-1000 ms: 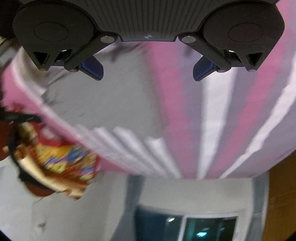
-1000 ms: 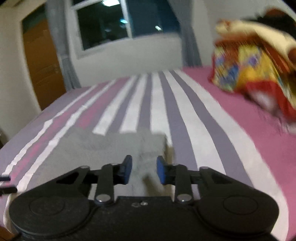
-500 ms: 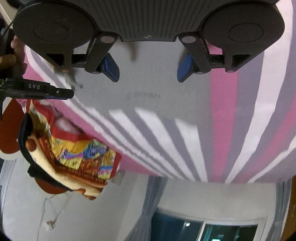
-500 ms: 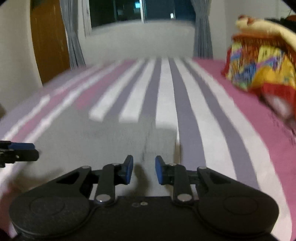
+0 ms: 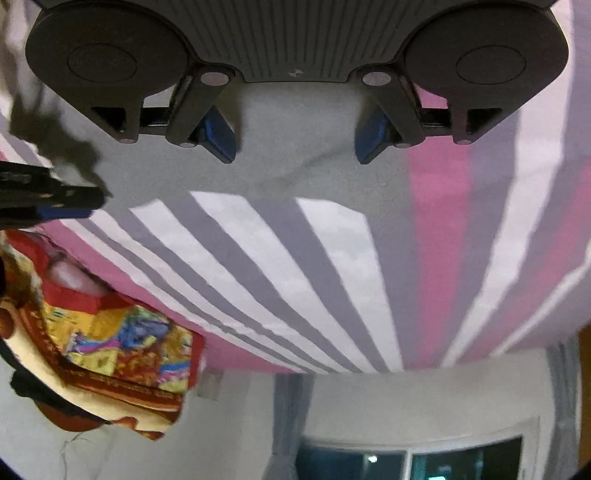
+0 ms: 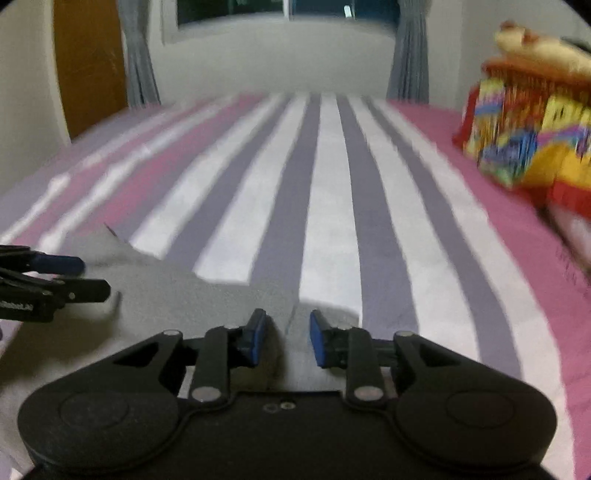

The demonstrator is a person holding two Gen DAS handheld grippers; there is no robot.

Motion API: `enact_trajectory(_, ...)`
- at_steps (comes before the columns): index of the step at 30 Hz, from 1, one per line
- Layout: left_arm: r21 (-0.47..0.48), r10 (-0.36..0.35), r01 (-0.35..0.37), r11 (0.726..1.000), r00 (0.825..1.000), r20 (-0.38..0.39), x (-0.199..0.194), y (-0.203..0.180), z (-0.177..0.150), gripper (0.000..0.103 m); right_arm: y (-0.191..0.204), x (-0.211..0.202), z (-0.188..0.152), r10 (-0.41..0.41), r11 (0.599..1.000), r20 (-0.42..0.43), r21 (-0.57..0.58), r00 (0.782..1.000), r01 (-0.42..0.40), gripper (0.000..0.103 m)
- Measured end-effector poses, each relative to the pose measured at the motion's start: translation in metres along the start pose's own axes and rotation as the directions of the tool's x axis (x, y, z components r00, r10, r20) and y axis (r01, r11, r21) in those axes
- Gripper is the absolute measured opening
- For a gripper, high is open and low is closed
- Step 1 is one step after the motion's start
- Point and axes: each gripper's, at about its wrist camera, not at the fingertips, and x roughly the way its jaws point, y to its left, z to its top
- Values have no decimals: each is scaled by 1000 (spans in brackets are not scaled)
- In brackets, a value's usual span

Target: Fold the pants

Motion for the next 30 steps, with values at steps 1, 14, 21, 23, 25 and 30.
enact_trajectory(1, -23, 11, -11, 1000, 1000, -10, 7, 5, 0, 72, 1, 2, 0, 4, 1000, 6, -1, 1000, -4, 30)
enact_trajectory(14, 46, 67, -63, 997, 993, -95, 30, 4, -5, 83, -9, 34, -11, -30, 998, -87, 45, 996, 34, 41)
enact_trajectory(21, 52, 39, -39, 998, 999, -15, -21, 0, -5, 83, -4, -16, -3, 23, 998, 28, 56, 999, -24, 45)
enact_trajectory(23, 35, 26, -25, 999, 1000, -5, -32, 0, -12, 83, -2, -29, -10, 43, 997, 56, 64, 998, -46, 44)
enact_trajectory(25, 30, 33, -31, 999, 999, -41, -30, 0, -22, 83, -1, -24, -21, 44, 997, 24, 69, 999, -46, 43)
enact_trajectory(30, -97, 17, -31, 995, 989, -145, -12, 20, -44, 92, -5, 4, -37, 7, 997, -106, 76, 994, 1, 47)
